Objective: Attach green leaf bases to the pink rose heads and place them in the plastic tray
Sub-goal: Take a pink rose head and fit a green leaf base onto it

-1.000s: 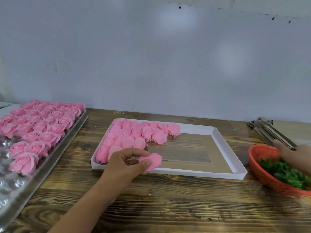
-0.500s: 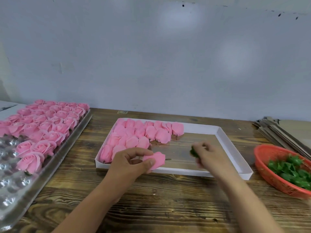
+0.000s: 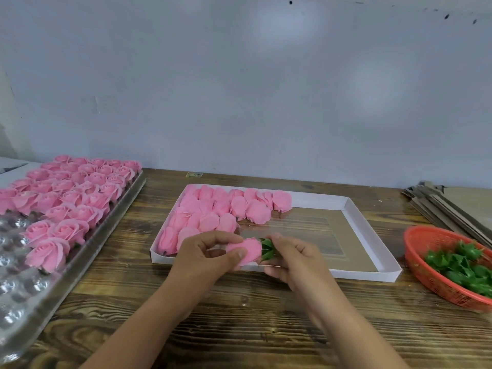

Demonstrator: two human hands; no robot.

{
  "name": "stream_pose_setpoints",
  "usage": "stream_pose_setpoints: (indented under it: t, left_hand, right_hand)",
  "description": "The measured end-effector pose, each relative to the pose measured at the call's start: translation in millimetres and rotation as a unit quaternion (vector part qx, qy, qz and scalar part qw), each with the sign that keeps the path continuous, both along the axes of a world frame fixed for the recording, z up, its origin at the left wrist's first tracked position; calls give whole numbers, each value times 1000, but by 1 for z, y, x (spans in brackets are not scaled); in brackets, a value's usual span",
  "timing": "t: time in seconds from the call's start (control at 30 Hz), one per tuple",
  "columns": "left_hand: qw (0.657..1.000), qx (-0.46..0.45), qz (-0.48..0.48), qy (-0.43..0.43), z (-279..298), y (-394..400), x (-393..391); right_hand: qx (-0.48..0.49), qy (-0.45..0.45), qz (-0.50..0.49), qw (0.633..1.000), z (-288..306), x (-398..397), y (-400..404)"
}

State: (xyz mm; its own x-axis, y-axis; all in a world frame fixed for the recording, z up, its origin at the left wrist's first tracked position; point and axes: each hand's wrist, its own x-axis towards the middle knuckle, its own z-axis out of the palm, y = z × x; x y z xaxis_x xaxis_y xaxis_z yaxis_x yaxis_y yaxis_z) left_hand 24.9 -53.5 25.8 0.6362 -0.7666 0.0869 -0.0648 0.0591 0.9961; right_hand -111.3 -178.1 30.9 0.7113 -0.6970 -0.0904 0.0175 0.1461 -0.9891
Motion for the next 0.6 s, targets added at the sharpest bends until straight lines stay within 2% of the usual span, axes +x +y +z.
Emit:
stream_pose_setpoints:
  t: [0.1,0.3,0.6]
  left_hand:
    - [1000,-5,-2,2,0,0,-1]
    - [1000,6,-5,12,-5,-1,2]
    - [997,-13,-20,74,-5,-2,6]
  right_hand:
    - [28,-22,3,999,-2,-2,3]
    - [22,-69,4,997,-8,-3,1]
    - [-44,-97,49,993,-13,-6,-4]
